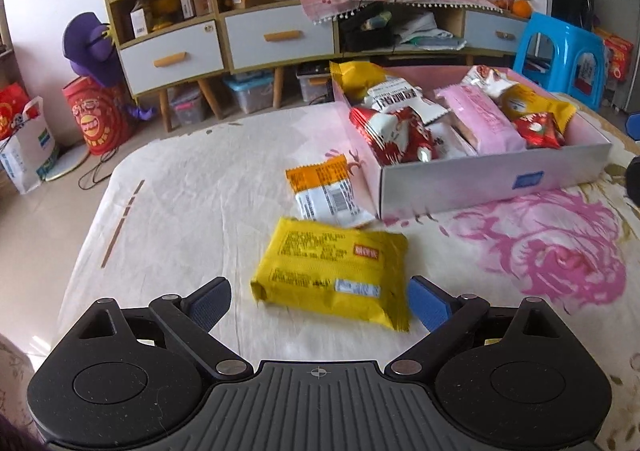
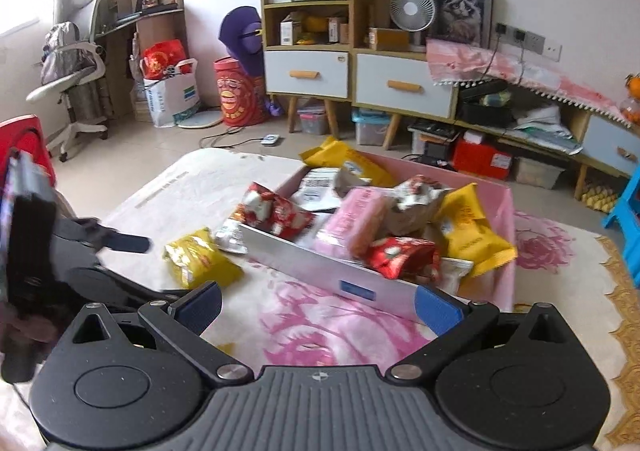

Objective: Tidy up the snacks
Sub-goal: 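Move both open tools back over the yellow pack and orange pack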

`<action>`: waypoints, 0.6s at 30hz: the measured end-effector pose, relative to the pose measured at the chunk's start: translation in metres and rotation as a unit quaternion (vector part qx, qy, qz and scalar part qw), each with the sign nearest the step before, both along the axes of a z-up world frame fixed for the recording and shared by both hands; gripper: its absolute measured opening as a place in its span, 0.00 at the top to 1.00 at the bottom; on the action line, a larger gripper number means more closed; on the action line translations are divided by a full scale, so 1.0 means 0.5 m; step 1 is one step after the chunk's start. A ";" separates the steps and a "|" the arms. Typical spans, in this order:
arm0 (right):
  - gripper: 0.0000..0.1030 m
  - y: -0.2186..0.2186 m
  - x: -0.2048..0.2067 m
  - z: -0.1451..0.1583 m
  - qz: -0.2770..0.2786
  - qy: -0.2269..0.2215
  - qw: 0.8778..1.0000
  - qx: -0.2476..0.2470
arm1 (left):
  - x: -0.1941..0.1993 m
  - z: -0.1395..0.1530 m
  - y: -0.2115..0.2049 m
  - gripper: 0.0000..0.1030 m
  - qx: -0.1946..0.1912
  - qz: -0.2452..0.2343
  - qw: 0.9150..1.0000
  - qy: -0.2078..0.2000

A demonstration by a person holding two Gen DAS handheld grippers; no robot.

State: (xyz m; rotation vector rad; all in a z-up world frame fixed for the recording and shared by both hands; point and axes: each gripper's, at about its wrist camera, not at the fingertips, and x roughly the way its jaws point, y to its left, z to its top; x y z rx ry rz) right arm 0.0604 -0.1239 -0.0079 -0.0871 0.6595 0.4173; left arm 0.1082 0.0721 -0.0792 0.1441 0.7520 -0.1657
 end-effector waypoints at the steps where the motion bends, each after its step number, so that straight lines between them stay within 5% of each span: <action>1: 0.07 0.000 0.000 0.000 0.000 0.000 1.000 0.000 | 0.006 -0.004 0.002 0.07 -0.004 -0.001 1.000 0.001; 6: 0.09 0.043 0.060 0.022 0.001 0.041 0.998 0.051 | 0.022 -0.019 0.012 0.09 -0.024 -0.006 1.000 -0.001; 12: 0.29 0.094 0.125 0.040 0.010 0.053 0.997 0.055 | 0.024 -0.017 0.045 0.25 -0.054 0.005 0.999 -0.003; 18: 0.48 0.187 0.207 0.041 0.022 0.101 0.994 0.025 | 0.021 -0.007 0.086 0.26 -0.054 0.028 0.998 0.016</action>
